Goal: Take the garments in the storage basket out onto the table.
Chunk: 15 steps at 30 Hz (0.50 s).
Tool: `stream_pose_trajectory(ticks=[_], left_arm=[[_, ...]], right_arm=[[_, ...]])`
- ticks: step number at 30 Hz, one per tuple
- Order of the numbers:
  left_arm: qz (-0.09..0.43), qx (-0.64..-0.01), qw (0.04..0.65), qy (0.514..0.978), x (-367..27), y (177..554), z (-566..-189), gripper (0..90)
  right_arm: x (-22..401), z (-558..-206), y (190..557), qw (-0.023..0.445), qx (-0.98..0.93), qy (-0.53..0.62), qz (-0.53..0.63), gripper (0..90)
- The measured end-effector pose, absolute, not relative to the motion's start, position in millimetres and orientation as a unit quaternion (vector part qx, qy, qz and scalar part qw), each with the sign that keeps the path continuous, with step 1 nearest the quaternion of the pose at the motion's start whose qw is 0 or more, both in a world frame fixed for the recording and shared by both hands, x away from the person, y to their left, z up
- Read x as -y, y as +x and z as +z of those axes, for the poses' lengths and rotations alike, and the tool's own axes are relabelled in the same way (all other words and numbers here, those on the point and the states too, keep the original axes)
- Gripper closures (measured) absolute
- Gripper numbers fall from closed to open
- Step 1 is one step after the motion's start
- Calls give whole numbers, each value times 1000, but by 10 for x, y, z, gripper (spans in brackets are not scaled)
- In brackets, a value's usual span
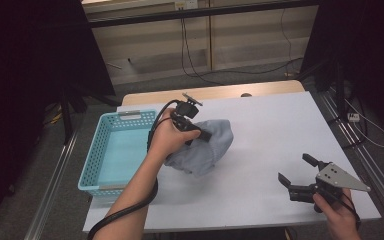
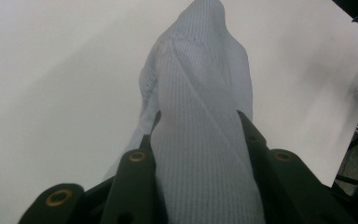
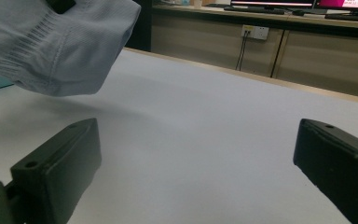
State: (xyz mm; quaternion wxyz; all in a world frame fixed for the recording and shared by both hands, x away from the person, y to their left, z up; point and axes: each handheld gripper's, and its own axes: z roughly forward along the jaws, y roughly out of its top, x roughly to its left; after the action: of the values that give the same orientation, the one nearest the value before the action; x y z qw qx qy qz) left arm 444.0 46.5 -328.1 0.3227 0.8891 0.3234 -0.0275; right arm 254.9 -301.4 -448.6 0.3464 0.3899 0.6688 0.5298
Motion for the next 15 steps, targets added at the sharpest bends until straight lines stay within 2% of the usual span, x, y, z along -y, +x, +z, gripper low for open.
stream_pose_trajectory(ticks=[15], left_arm=[[-37, -309, 336, 889, -275, 4424, -3460, 664]], right_arm=[[3008, -4498, 2548, 341, -672, 391, 528, 4]])
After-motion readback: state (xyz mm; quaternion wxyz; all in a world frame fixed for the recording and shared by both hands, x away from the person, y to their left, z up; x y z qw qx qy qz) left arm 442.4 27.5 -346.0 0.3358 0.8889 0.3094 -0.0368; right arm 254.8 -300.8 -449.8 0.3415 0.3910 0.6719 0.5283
